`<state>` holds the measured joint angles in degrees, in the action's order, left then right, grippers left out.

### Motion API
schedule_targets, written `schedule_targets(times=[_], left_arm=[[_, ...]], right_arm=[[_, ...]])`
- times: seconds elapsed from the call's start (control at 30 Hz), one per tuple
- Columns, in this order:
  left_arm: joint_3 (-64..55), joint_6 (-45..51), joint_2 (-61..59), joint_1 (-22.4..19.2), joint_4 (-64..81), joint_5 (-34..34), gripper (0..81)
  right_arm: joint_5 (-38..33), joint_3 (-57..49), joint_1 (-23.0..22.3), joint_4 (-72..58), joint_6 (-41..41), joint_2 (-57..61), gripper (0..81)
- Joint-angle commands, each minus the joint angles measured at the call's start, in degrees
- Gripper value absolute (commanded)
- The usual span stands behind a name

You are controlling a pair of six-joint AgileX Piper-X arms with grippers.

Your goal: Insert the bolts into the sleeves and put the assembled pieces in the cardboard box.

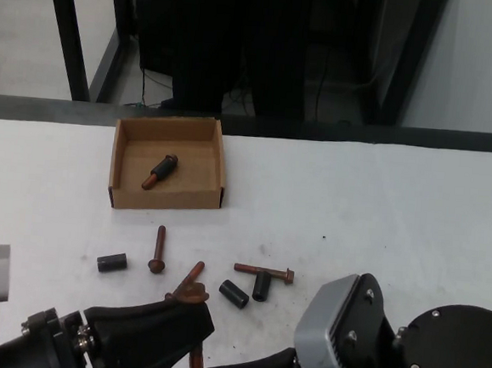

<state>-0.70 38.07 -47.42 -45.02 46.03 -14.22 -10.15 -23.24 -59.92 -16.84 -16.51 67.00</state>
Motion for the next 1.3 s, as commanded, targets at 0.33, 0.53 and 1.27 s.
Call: schedule_targets(times=[0.33, 0.53, 1.27], left_arm=[[-0.53, -0.84, -0.13, -0.21, 0.57, 1.39, 0.8], [-0.53, -0.56, -0.13, -0.21, 3.09, 3.62, 0.8], [-0.53, 5.38, -0.13, -0.21, 4.45, 6.48, 0.8]], right_arm=[[0.83, -0.7, 0.1, -2.53, -0.1, -2.28, 0.2], [0.83, -0.7, 0.1, -2.81, -0.28, -2.28, 0.2], [0.83, -0.7, 0.1, -3.56, -1.48, -2.28, 0.2]])
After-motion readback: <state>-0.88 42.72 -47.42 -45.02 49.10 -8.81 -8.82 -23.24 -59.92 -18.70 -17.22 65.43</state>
